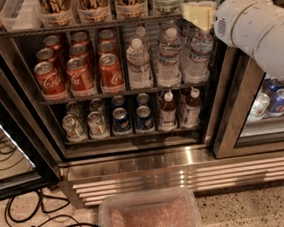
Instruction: Pick green can from top shelf of fridge
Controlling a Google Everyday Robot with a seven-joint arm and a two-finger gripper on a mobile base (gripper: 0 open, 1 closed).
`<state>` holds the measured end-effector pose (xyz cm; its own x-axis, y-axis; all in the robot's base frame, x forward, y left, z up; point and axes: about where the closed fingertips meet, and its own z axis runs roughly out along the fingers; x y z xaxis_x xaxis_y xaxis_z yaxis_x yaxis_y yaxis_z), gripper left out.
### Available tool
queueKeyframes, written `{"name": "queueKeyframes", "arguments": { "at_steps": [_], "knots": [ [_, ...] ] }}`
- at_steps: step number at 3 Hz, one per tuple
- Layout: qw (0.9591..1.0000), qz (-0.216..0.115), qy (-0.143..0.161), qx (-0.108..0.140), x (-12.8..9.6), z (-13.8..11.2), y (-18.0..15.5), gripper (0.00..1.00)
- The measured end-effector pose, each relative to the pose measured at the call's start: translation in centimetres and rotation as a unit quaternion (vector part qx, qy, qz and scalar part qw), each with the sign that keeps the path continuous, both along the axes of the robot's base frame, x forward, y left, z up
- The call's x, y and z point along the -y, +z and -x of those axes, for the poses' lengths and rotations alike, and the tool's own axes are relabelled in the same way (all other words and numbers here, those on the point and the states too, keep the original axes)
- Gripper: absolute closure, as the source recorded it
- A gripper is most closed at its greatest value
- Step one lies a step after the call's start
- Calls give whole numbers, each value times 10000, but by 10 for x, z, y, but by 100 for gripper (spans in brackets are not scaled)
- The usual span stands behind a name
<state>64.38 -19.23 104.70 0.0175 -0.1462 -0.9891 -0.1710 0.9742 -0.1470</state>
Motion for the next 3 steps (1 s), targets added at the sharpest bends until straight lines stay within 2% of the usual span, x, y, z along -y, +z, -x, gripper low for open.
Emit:
{"name": "queueKeyframes", "arguments": {
  "at_steps": [1,2,3],
  "knots": [
    [10000,31,64,-39,-2,8,5,27],
    [9999,-103,87,-18,1,26,29,30],
    [9999,-104,86,-20,1,26,29,30]
  ]
}}
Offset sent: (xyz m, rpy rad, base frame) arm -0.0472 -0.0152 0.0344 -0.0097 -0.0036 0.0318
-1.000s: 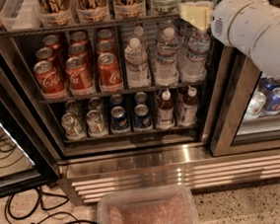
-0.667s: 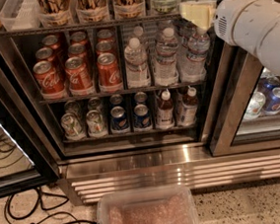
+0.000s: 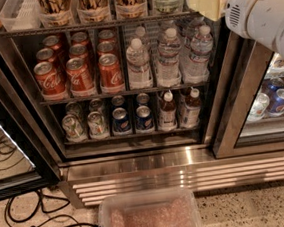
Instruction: Pick green can from top shelf of fridge
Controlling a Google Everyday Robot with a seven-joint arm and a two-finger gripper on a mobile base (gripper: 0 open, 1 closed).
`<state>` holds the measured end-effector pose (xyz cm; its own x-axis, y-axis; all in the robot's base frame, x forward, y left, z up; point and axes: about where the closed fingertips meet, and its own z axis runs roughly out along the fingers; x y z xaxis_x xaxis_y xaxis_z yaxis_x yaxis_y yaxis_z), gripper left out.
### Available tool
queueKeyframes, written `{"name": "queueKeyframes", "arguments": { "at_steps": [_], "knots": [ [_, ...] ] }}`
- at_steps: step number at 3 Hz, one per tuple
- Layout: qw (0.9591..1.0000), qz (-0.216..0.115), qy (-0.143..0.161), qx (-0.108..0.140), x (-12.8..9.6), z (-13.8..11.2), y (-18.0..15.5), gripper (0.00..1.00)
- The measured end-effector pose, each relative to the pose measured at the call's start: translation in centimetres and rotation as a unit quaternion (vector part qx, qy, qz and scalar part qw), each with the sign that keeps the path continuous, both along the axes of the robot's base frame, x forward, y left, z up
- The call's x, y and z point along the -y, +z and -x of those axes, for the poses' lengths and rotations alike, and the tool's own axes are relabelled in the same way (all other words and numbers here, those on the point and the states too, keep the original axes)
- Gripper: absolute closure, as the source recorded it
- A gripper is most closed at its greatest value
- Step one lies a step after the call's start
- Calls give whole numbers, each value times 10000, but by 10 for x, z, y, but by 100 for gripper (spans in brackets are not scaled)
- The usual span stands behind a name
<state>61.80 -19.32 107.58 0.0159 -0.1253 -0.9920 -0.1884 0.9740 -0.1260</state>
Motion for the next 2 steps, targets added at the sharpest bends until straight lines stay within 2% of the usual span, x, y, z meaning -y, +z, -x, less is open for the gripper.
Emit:
{"name": "queueKeyframes", "arguments": {
  "at_steps": [2],
  "knots": [
    [10000,-23,-41,-78,6,2,-7,47]
  ]
}}
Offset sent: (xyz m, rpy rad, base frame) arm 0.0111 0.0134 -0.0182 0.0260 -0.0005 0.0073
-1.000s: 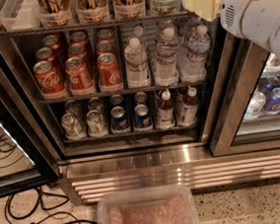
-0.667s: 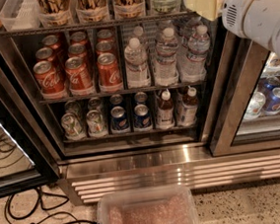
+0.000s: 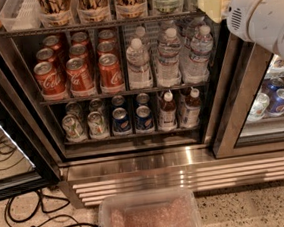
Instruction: Pick green can from top shelf of fridge
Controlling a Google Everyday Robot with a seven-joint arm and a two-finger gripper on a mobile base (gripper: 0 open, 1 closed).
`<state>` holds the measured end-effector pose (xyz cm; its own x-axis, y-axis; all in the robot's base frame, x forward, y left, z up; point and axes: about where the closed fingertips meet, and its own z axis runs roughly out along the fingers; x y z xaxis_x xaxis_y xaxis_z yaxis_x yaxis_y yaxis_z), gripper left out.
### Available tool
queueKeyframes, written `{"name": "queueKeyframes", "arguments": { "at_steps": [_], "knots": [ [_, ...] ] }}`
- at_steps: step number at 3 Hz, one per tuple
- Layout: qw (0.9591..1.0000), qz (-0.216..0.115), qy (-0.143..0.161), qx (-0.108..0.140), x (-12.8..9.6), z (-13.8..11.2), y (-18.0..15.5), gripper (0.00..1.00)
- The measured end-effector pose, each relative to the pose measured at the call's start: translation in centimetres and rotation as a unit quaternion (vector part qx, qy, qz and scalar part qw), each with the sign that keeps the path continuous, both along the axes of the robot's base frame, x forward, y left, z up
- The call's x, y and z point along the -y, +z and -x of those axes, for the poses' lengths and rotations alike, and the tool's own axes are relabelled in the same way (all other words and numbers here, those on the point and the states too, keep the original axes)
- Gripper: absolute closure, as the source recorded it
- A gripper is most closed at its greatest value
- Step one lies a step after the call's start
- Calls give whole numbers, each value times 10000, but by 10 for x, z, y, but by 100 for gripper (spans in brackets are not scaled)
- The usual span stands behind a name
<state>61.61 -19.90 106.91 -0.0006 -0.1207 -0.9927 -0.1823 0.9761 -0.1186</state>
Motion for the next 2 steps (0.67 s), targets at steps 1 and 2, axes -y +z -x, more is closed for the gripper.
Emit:
{"name": "queueKeyframes", "arguments": {
  "at_steps": [1,2],
  "knots": [
    [9999,-38,43,128,-12,-10,1,47],
    [9994,-93,90,310,-29,-24,3,47]
  ]
}}
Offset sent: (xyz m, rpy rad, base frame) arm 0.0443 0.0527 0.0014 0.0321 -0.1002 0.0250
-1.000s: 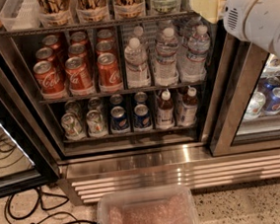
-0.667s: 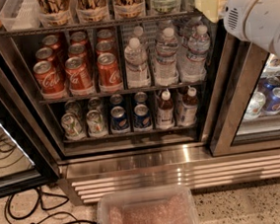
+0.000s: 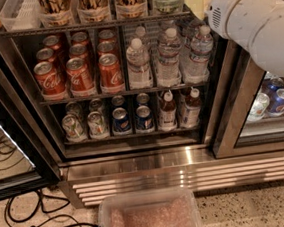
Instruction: Pick green can from top shelf of fridge
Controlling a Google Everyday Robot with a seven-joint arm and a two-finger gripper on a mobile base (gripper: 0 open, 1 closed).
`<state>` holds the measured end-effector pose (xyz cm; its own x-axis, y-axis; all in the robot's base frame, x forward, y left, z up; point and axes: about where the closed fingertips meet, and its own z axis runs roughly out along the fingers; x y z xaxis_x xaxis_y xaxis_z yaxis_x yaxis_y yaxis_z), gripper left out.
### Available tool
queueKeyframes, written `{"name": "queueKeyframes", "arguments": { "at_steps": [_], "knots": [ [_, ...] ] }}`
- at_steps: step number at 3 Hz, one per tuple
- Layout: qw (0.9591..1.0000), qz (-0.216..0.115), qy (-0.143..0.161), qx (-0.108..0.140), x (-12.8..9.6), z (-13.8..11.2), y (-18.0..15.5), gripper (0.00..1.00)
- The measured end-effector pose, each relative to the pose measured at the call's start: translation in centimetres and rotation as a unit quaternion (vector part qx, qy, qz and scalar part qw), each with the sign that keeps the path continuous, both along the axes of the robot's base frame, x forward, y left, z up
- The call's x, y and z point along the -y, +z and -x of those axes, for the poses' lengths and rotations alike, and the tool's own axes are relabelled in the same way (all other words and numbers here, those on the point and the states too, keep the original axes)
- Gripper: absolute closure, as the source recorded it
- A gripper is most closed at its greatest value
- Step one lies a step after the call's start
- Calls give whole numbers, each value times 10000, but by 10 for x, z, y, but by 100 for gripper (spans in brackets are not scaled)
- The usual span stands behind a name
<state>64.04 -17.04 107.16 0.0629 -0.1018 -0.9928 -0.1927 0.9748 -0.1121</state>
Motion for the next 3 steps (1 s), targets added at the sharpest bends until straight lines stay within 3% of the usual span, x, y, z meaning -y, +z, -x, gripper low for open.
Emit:
{"name": "queueKeyframes", "arguments": {
  "at_steps": [1,3],
  "knots": [
    [9999,6,9,114,-12,-13,-3,46],
    [9990,164,-335,262,-9,-26,-5,43]
  ]
}}
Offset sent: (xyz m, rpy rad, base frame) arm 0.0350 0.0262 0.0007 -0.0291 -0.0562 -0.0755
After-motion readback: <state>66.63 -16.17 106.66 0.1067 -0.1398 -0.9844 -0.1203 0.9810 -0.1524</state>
